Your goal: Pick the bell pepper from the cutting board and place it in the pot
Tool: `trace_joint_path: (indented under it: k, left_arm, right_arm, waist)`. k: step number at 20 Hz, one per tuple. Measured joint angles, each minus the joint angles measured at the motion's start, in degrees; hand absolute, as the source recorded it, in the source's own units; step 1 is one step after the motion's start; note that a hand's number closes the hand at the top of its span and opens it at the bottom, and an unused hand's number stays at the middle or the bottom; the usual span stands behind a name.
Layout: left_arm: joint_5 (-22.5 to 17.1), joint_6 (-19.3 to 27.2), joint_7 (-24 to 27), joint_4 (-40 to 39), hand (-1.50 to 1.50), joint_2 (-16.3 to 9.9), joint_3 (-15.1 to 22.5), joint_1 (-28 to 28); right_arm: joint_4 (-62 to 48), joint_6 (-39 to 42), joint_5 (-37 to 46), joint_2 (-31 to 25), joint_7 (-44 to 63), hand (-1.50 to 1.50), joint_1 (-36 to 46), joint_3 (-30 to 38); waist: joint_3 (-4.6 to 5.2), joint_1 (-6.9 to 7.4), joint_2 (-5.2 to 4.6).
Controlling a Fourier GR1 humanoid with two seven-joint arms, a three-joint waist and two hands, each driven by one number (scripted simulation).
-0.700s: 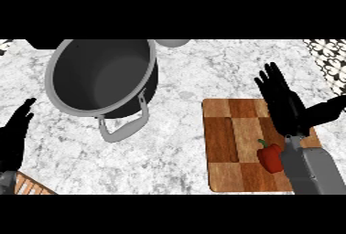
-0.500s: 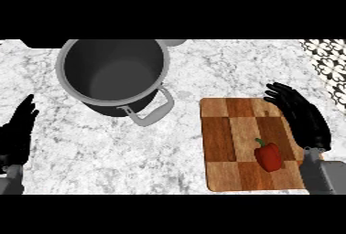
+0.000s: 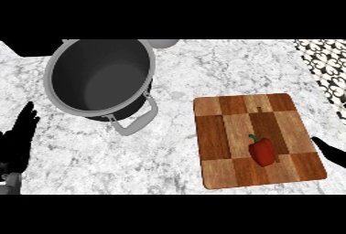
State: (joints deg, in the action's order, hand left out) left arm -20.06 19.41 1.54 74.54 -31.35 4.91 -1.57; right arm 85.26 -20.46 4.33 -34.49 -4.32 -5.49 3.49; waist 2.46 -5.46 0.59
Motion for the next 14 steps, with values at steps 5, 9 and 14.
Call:
trace_joint_path:
  k: [5,9,14]
  left_arm:
    - [0.6,-0.9,-0.7,0.1,0.0,0.1,1.4,-1.3]
    - [0.1,-2.0,-0.8,0.1,0.0,0.4,1.9,-2.4]
    - [0.6,-2.4,-1.0,-0.5,0.0,0.8,3.4,-4.4]
  right_arm:
    - [9.6,-2.9,3.9,-1.1,-1.0,-1.5,-10.5,-0.1]
    - [16.7,-0.8,6.4,-4.4,5.5,-1.5,-15.5,-1.1]
    - [23.1,5.6,7.4,-10.1,17.3,-1.5,-15.0,-2.4]
  waist:
    - [0.05,1.24,-0.38]
    - [0.19,2.66,-0.75]
    - [0.18,4.56,-1.22]
